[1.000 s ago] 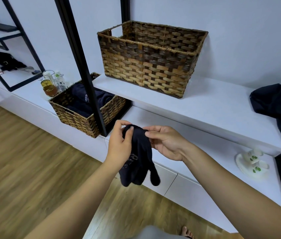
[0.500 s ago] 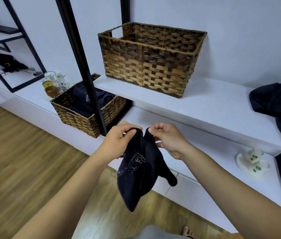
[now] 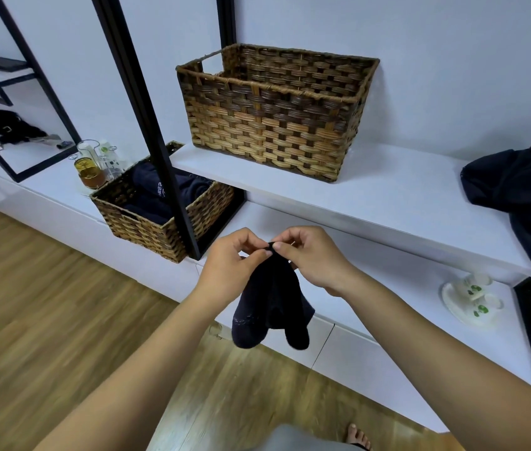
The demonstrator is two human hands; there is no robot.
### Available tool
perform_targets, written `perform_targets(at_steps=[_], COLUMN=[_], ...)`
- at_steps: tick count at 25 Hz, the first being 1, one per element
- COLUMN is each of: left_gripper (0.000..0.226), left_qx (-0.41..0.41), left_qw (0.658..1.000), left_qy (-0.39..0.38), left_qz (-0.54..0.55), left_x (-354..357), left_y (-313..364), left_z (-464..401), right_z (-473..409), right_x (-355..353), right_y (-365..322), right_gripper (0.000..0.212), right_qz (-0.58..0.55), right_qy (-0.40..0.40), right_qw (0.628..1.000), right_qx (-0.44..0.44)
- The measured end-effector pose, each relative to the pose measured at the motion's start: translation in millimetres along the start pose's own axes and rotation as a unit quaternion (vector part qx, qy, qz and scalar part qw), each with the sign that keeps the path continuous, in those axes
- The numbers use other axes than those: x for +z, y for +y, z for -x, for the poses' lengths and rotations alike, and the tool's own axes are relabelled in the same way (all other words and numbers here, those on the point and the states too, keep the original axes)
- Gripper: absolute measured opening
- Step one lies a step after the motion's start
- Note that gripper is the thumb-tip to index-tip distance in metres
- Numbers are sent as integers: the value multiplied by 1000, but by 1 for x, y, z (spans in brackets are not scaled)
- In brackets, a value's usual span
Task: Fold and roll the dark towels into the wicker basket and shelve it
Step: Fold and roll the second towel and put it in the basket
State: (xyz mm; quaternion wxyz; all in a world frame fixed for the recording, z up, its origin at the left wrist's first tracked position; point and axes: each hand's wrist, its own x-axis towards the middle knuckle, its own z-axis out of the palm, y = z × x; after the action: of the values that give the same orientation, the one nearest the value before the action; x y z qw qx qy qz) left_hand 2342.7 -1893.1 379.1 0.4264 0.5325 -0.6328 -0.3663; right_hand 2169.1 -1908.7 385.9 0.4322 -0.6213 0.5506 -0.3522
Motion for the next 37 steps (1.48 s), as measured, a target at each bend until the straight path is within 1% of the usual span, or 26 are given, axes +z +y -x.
perform_targets(at_steps=[3,6,9,11,12,14,16,18,20,21,23,25,27,33,35,37], left_gripper=[12,14,9,8,9,10,7,7,7,7,5,4,4,10,13,16], left_qx=[40,5,8,6,6,10,10,4,7,13,26,27,28,43,42,32], left_qw=[999,1000,997,995,994,995,998,999,999,999,999,1000,998,989,987,986], left_qy=[8,-13,-34,-49,-49,-40,-31,-36,-37,-35,-25,0,23,107,126,146], left_qz=[-18,9,-64,-86,-94,-90,-58,-38,-31,-29,-19,9,48,92,93,72], left_x=[4,1,-5,-11,-14,-21,-26,-27,-28,-30,-35,-44,-56,-99,-115,-129], left_y=[1,2,2,4,4,7,11,18,22,23,25,28,34,41,39,32], left_z=[-2,-4,-8,-12,-14,-18,-21,-21,-21,-22,-26,-28,-30,-38,-40,-43], right_z=[0,1,4,8,10,11,13,12,5,0,-8,-11,-9,-5,-6,-8], right_x=[2,3,5,9,11,16,23,28,30,30,28,27,27,21,12,1], right_y=[-1,-3,-5,-7,-6,1,10,14,15,16,21,32,50,90,94,89], right_gripper=[16,17,20,18,17,16,14,15,24,28,27,27,33,36,41,46], right_qz=[11,-24,-55,-89,-84,6,112,159,178,199,267,331,382,532,564,586], right_qy=[3,2,-4,-1,4,14,35,73,86,73,13,-48,-83,-140,-138,-119], right_qw=[1000,999,998,995,995,995,986,976,971,969,960,941,920,835,814,800], right_qx=[-12,-21,-31,-39,-53,-94,-121,-130,-132,-125,-80,-43,-29,-19,-27,-51])
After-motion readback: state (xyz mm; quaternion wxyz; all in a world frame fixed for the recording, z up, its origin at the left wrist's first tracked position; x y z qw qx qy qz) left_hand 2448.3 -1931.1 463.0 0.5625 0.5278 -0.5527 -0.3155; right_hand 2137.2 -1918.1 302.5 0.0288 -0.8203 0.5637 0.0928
